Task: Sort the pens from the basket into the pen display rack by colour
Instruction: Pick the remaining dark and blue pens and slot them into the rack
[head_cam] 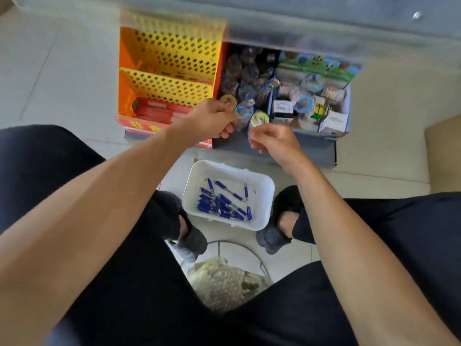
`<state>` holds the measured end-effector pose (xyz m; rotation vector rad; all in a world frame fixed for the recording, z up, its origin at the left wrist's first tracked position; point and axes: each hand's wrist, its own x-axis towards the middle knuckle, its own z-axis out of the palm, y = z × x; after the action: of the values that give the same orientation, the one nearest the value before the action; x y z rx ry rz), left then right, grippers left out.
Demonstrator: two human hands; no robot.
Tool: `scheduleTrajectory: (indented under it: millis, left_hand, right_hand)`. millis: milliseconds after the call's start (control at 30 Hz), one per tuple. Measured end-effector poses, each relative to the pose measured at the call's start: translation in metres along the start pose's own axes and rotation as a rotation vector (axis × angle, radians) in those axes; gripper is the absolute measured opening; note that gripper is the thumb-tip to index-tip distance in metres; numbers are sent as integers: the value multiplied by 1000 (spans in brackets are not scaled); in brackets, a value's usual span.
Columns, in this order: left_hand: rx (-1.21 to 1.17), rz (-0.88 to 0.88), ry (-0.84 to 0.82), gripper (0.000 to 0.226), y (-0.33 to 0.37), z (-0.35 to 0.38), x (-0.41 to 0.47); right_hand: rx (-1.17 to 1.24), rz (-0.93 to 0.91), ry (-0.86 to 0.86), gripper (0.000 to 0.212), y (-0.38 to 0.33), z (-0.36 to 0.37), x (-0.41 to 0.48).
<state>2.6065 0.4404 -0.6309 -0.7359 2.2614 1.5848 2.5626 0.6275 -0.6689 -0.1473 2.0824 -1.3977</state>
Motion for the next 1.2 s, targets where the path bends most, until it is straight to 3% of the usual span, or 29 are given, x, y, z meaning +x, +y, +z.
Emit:
scheduleTrajectory:
  millis: [133, 233, 333, 433, 533, 700, 967, 1200]
  left_hand:
    - [-147, -172, -33, 30, -46, 20, 7]
    - [-530, -386, -69, 37, -84, 46, 5]
    - [-861, -575, 16, 35, -130, 77, 0]
    - [-1077, -731, 112, 32, -160, 100, -6]
    - [-1273, -833, 229, 30, -172, 115, 1]
    - [-1276, -904, 236, 30, -191, 120, 7]
    - [-1302, -941, 337, 27, -206, 106, 8]
    - [-1198, -912, 322, 26, -203, 108, 2]
  right_hand:
    - [-101, 252, -294, 6, 42, 12, 11]
    - [-262, 487, -508, 7, 81, 27, 17]
    - [-354, 596, -411, 20, 128, 48, 22]
    - [-513, 592, -388, 37, 159, 66, 21]
    - [-630, 585, -362, 38, 182, 84, 21]
    - [-818, 597, -369, 46, 204, 102, 23]
    - [-768, 715, -357, 53, 215, 115, 26]
    - [-534, 534, -101, 40, 207, 99, 8]
